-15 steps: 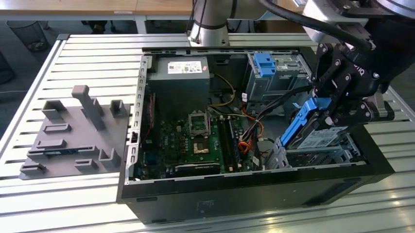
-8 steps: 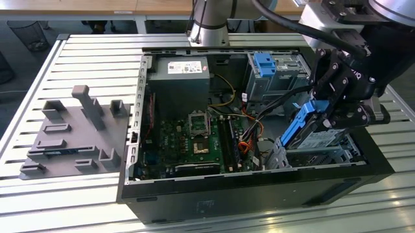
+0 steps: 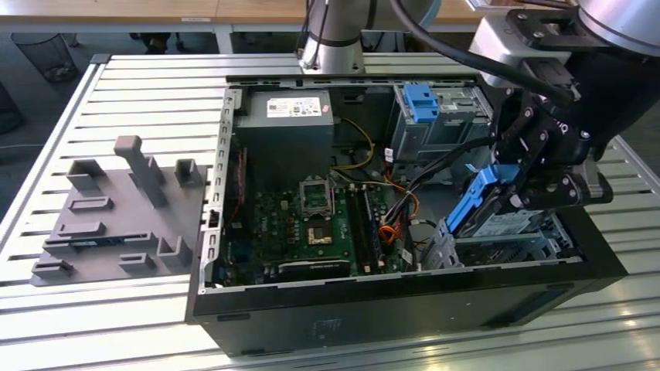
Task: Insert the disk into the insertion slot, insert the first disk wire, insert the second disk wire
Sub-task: 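Insert the disk into the insertion slot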
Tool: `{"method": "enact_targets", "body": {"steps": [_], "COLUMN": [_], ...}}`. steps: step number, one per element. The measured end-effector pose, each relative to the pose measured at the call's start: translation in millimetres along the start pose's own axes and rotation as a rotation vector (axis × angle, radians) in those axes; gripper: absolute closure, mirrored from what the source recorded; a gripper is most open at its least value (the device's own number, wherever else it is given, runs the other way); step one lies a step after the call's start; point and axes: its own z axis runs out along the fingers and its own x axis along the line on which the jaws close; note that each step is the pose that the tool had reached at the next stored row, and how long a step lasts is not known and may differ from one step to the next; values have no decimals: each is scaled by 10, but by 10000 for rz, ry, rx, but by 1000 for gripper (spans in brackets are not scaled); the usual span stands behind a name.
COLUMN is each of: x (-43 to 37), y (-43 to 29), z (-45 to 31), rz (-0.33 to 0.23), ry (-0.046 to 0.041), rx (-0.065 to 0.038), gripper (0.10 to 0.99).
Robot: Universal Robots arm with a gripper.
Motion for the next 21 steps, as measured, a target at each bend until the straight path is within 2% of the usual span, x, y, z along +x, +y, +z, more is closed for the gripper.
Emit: {"method": "enact_targets", "body": {"steps": [21], "x": [7], "y": [-1], "z": [213], "rz": [0], "ry": [2], "rx": [0], "gripper": [722]}}
